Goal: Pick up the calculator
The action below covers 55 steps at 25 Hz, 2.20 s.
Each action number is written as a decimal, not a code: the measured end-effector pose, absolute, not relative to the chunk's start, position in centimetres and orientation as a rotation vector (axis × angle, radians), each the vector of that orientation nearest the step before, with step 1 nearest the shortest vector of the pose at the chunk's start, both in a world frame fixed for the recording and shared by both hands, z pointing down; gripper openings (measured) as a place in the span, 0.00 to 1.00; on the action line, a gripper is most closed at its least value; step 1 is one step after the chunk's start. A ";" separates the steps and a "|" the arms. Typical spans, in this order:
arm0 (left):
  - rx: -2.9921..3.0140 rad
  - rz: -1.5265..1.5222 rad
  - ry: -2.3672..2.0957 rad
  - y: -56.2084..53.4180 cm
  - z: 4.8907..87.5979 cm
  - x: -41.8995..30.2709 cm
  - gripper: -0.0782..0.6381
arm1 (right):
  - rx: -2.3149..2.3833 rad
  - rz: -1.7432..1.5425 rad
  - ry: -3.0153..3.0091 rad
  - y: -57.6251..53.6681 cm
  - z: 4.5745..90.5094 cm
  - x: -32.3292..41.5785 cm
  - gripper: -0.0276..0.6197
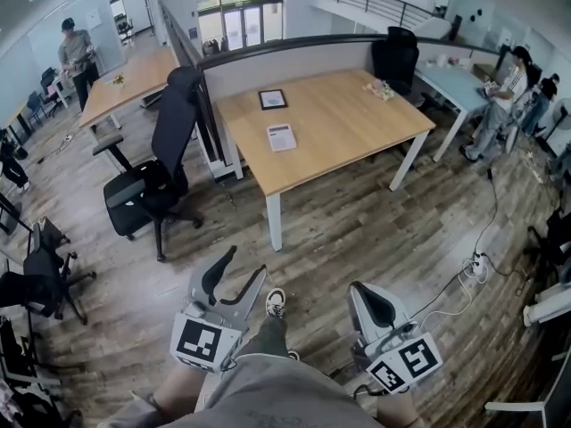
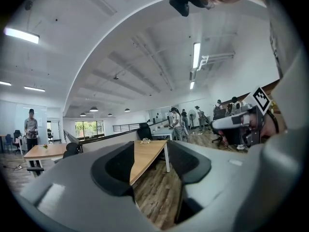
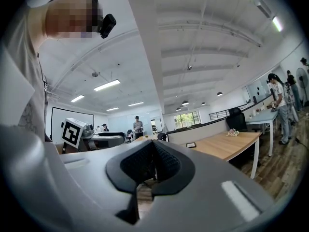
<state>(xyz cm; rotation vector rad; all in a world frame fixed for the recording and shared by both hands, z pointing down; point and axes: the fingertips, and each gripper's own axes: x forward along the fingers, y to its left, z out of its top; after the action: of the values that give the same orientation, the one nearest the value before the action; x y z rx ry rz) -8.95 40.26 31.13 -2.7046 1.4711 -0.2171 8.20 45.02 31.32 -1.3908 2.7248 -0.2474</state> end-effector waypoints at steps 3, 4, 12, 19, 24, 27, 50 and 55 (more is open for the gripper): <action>-2.716 -0.216 1.455 38.4 31.1 -8.4 0.42 | -1.410 -0.246 2.734 43.1 31.5 8.8 0.06; -2.724 -0.216 1.453 37.7 31.3 -8.2 0.42 | -1.426 -0.247 2.737 42.3 31.7 9.1 0.06; -2.738 -0.252 1.419 30.3 32.7 -7.9 0.41 | -1.462 -0.316 2.770 35.3 33.5 9.3 0.06; -2.770 -0.359 1.426 20.9 33.9 -9.1 0.39 | -1.505 -0.422 2.769 26.7 34.6 8.7 0.06; -2.809 -0.411 1.393 13.5 35.1 -10.2 0.39 | -1.533 -0.465 2.773 19.2 35.2 7.7 0.06; -2.826 -0.432 1.371 9.0 35.8 -11.3 0.39 | -1.543 -0.481 2.766 14.4 35.5 6.7 0.06; -2.872 -0.530 1.452 -11.3 41.3 -11.2 0.39 | -1.377 -0.652 2.827 -8.0 40.1 5.3 0.06; -2.852 -0.554 1.543 -16.2 41.8 -9.2 0.39 | -1.283 -0.704 2.880 -13.3 40.7 7.4 0.06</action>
<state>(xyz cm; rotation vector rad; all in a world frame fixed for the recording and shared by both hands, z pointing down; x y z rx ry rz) -9.16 -16.18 41.77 -2.8524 1.5428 -0.5543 7.39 -13.28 40.68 -1.2826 2.8804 -0.7040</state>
